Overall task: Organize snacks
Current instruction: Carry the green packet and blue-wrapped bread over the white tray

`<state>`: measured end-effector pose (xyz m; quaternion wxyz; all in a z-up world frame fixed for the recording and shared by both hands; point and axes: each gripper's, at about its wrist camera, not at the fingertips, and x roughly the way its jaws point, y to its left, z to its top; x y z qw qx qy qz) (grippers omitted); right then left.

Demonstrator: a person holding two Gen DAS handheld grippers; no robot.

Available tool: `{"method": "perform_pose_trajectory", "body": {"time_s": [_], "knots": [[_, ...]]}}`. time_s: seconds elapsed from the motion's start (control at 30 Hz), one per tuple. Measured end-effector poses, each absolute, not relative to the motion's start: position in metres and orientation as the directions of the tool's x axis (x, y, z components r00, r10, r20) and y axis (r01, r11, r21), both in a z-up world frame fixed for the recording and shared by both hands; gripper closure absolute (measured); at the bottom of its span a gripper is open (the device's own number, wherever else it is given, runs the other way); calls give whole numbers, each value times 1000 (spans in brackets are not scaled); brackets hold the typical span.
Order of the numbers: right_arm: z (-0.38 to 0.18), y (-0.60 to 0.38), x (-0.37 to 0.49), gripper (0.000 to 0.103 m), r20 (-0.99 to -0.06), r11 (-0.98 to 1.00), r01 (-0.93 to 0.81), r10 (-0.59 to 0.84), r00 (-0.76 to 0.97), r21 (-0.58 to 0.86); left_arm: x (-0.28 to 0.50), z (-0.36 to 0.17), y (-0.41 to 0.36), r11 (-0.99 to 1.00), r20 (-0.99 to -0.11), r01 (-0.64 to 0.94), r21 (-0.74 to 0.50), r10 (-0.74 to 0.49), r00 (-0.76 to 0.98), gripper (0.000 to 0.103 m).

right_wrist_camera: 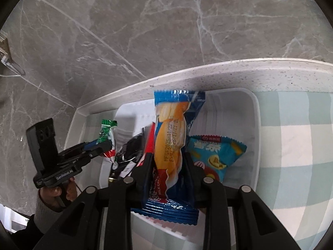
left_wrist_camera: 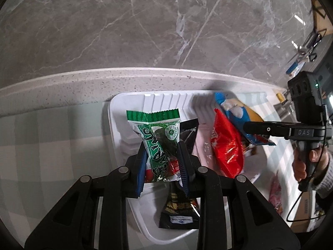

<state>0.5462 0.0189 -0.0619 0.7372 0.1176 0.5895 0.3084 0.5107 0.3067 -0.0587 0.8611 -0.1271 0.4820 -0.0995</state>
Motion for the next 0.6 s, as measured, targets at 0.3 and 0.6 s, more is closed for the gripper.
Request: {"method": "perform_pose_trajectory", "body": {"time_s": [0.3, 0.6], "knots": [[-63, 21, 535, 67, -854, 816, -388, 506, 121, 428, 513, -66, 303, 966, -827, 28, -259, -236, 511, 70], [-46, 20, 521, 59, -864, 820, -441, 475, 168, 365, 496, -56, 296, 974, -829, 28, -227, -208, 519, 63]]}}
